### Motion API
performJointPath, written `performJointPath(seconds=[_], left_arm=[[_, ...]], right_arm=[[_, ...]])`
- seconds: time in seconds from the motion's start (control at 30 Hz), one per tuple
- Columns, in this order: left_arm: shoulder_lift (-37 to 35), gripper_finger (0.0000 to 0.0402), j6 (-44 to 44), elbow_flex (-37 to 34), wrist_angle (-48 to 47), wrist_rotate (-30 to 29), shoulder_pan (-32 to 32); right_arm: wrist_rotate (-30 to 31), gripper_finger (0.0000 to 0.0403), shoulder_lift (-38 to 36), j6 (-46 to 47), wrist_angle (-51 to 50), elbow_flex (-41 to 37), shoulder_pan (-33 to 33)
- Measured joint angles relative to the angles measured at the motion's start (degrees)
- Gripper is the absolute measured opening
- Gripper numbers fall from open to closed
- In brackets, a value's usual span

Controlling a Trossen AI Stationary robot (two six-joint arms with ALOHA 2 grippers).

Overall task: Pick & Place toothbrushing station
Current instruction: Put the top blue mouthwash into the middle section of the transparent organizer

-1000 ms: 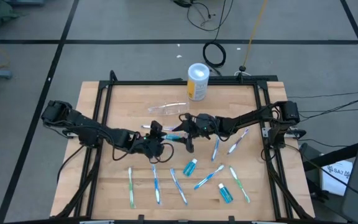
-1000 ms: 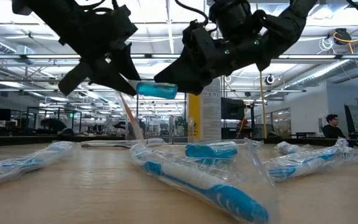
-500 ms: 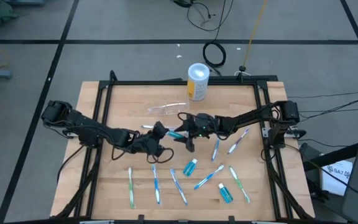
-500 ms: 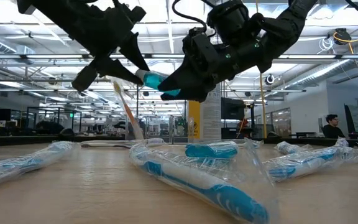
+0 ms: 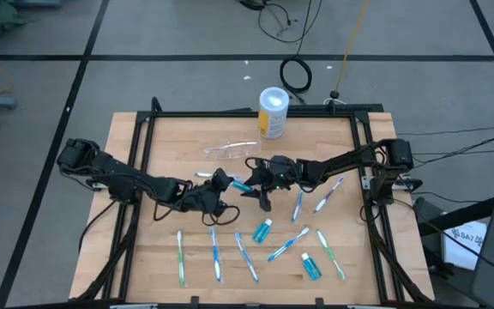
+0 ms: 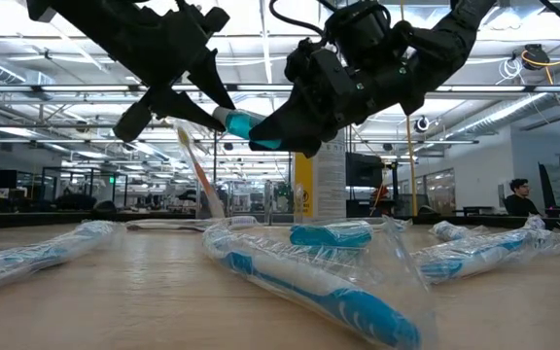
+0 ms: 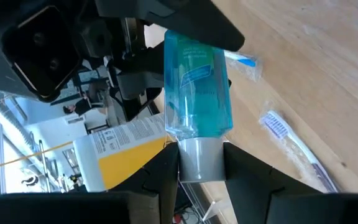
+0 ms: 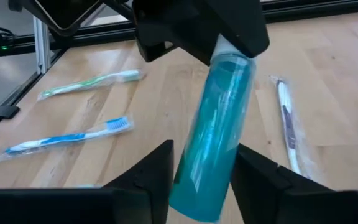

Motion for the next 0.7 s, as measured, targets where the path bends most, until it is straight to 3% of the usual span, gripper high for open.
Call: performJointPath(seconds=[0.23,0.5,0.7], left_arm=[[0.00,0.0122,0.40,0.00,0.15,0.31,-0.06],[0.00,0.0122,-2.39,0.00,0.48,0.11,0.02],[0.00,0.0122,-10.18,0.00,0.52,0.58,0.02]], right_arm=[[0.40,0.0101,0.00,-0.03,-0.23,0.00,-0.31],[-0.28,0.0096,0.00,2.62,-0.54,0.00,-1.45],[-0.32,0.0095,0.00,2.79,-0.87,0.00,-1.46]])
